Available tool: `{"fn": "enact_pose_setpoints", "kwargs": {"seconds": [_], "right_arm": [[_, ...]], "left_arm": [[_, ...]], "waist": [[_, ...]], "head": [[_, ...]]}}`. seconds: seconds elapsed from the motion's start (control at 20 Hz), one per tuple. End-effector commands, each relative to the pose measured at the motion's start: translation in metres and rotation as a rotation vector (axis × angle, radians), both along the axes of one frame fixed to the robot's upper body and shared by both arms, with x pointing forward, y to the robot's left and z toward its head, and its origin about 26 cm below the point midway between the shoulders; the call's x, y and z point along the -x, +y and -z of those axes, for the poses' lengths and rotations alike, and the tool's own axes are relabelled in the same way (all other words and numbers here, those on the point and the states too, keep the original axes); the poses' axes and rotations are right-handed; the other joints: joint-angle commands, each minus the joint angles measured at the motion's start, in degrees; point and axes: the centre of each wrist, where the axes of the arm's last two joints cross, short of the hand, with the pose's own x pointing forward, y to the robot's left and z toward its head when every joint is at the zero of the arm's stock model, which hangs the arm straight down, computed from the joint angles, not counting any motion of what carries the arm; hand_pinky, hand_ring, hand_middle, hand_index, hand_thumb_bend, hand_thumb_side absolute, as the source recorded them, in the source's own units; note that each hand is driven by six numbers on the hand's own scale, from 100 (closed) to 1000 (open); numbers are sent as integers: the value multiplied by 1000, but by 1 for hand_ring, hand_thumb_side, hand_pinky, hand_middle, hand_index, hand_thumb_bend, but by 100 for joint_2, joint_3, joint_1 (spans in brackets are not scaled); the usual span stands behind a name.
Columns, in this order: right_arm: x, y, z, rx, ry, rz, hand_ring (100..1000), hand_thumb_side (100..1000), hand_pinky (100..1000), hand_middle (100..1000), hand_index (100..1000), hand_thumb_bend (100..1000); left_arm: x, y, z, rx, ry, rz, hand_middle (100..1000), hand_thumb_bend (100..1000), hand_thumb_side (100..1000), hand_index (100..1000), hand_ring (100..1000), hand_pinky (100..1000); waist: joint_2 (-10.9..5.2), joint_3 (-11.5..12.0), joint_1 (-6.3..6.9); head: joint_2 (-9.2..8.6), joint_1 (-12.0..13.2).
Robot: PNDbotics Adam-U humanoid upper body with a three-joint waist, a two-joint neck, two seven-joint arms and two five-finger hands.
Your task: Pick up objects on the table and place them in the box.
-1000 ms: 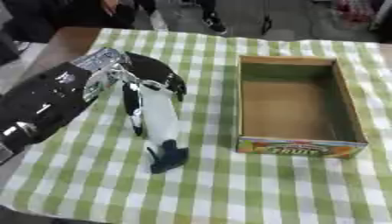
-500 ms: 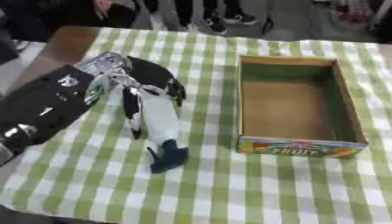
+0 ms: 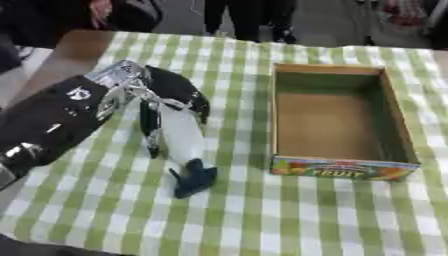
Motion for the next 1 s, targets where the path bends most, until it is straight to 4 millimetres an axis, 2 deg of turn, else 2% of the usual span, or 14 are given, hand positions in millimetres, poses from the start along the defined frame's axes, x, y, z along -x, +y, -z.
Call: {"fn": "enact_pose_setpoints", "kwargs": {"seconds": [0.05, 0.25, 0.3, 0.35, 0.4, 0.5, 0.55, 0.6, 0.7, 0.75, 1.0], "right_arm": [[2, 0, -9, 11, -35, -8, 700, 1000, 533, 713, 783, 161], [2, 0, -9, 10, -35, -9, 700, 1000, 534, 713, 783, 160], [2, 0, -10, 10, -36, -9, 700, 1000, 534, 713, 783, 160], [2, 0, -10, 10, -35, -9, 700, 1000, 534, 713, 783, 160], [2, 0, -10, 10, -35, -9, 700, 1000, 534, 713, 783, 159], [2, 0, -10, 10, -36, -10, 700, 1000, 534, 713, 783, 160], [2, 0, -10, 10, -36, -10, 700, 1000, 534, 713, 783, 160], [2, 0, -10, 9, -37, -10, 700, 1000, 534, 713, 782, 160], [2, 0, -10, 9, -37, -11, 700, 1000, 535, 713, 782, 160], [2, 0, -10, 9, -37, -11, 700, 1000, 535, 713, 782, 160], [2, 0, -10, 8, -36, -11, 701, 1000, 535, 713, 782, 160]], "left_arm": [[-2, 9, -12, -96, 57, 71, 774, 1000, 391, 813, 685, 669], [-2, 11, -8, -92, 61, 63, 753, 994, 383, 805, 649, 657], [-2, 11, -7, -90, 60, 62, 727, 972, 378, 789, 609, 603], [-2, 11, -7, -86, 58, 63, 735, 979, 379, 794, 619, 618], [-2, 11, -6, -79, 55, 64, 664, 892, 393, 752, 531, 486], [-1, 12, -5, -58, 47, 65, 613, 780, 419, 724, 473, 391], [0, 13, -5, -42, 42, 65, 613, 780, 419, 724, 473, 391], [0, 14, -5, -27, 37, 66, 553, 726, 418, 684, 399, 294], [0, 16, -5, 15, 26, 65, 486, 679, 412, 630, 301, 142], [1, 18, -4, 40, 22, 61, 466, 664, 411, 608, 268, 101], [0, 29, 1, 148, 32, 18, 385, 518, 475, 513, 166, 100]], "waist": [[-47, 8, -1], [-45, 7, -9], [-44, 7, -10], [-43, 6, -10], [-42, 5, -11], [-41, 2, -11], [-40, 0, -11], [-39, -1, -10], [-37, 1, -9], [-37, 2, -9], [-35, -3, -10]], "head": [[-20, 58], [-20, 77], [-20, 80], [-20, 82], [-20, 82], [-20, 79], [-20, 79], [-20, 79], [-20, 79], [-20, 79], [-20, 83]]}}
